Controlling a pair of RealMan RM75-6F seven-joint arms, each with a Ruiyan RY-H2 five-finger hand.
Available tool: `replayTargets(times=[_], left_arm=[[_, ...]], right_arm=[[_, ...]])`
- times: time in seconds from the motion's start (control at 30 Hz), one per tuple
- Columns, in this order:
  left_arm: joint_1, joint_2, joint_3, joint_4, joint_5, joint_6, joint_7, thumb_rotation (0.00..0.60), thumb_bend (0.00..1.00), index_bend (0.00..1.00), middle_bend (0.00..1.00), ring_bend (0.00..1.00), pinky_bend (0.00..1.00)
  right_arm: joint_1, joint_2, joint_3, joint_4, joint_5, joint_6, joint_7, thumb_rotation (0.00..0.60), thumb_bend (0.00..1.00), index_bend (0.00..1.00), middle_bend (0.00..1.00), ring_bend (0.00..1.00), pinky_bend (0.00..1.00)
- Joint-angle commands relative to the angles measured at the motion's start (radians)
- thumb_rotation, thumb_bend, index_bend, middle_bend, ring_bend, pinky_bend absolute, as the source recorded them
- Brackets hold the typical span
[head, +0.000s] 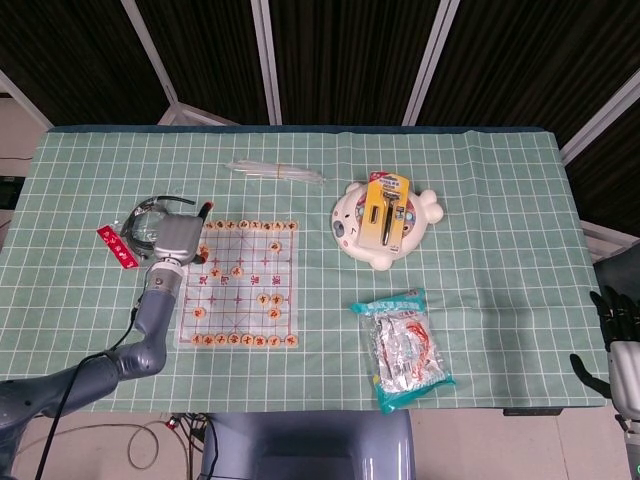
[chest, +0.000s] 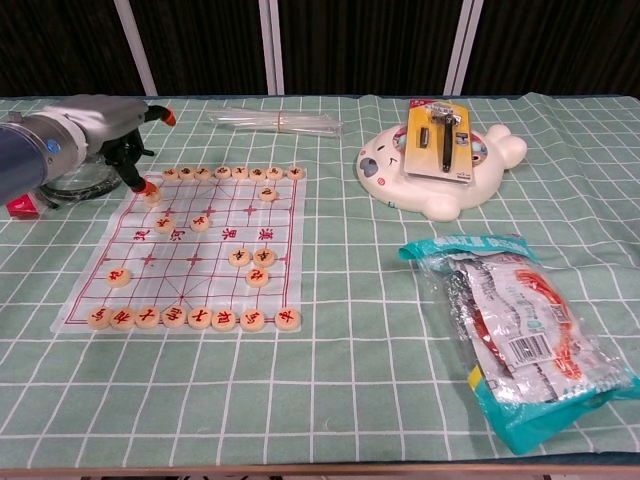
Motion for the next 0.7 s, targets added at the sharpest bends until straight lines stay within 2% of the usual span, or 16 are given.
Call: replayTargets(times=[0.03, 0.13, 0.17, 0.23, 0.33, 0.5, 0.7], left_arm=[[0.065, 0.088, -0.012, -0.150, 0.100, 0.090, -0.121, 0.600, 0.13, 0.00, 0.41, 0.42, 0.61], [0.129, 0.154, -0.003, -0.261, 0.184, 0.158, -0.226, 0.600, 0.12, 0.00, 0.19, 0.22, 0.44], [0.171, 0.192, 0.012, -0.320, 0.240, 0.207, -0.282, 0.600, 0.11, 0.00, 0.15, 0.17, 0.39], [0.221, 0.241, 0.043, -0.382, 0.306, 0.262, -0.324, 0.600, 0.09, 0.00, 0.04, 0.05, 0.25], [0.288, 0.312, 0.097, -0.466, 0.370, 0.342, -0.306, 0.600, 0.06, 0.00, 0.00, 0.00, 0.08], [0.415, 0.405, 0.190, -0.597, 0.481, 0.507, -0.263, 0.600, 0.03, 0.00, 0.00, 0.00, 0.01], [0.553, 0.460, 0.290, -0.647, 0.604, 0.665, -0.256, 0.600, 0.03, 0.00, 0.00, 0.00, 0.00]], right_arm=[[0.001, 0.001, -0.001, 0.000, 0.000, -0.003, 0.004, 0.600, 0.34, 0.00, 0.00, 0.00, 0.00], [0.002, 0.001, -0.002, 0.000, -0.001, -0.007, 0.005, 0.600, 0.34, 0.00, 0.00, 0.00, 0.00], [0.003, 0.001, -0.004, 0.001, -0.004, -0.008, 0.003, 0.600, 0.34, 0.00, 0.00, 0.00, 0.00], [0.003, 0.001, -0.006, 0.002, -0.008, -0.007, -0.002, 0.600, 0.34, 0.00, 0.00, 0.00, 0.00], [0.005, 0.001, -0.009, 0.019, -0.024, 0.000, -0.038, 0.600, 0.34, 0.00, 0.00, 0.00, 0.00], [0.006, -0.009, -0.016, 0.044, -0.062, 0.023, -0.091, 0.600, 0.34, 0.00, 0.00, 0.00, 0.00], [0.003, -0.012, -0.019, 0.043, -0.062, 0.026, -0.094, 0.600, 0.34, 0.00, 0.00, 0.00, 0.00]])
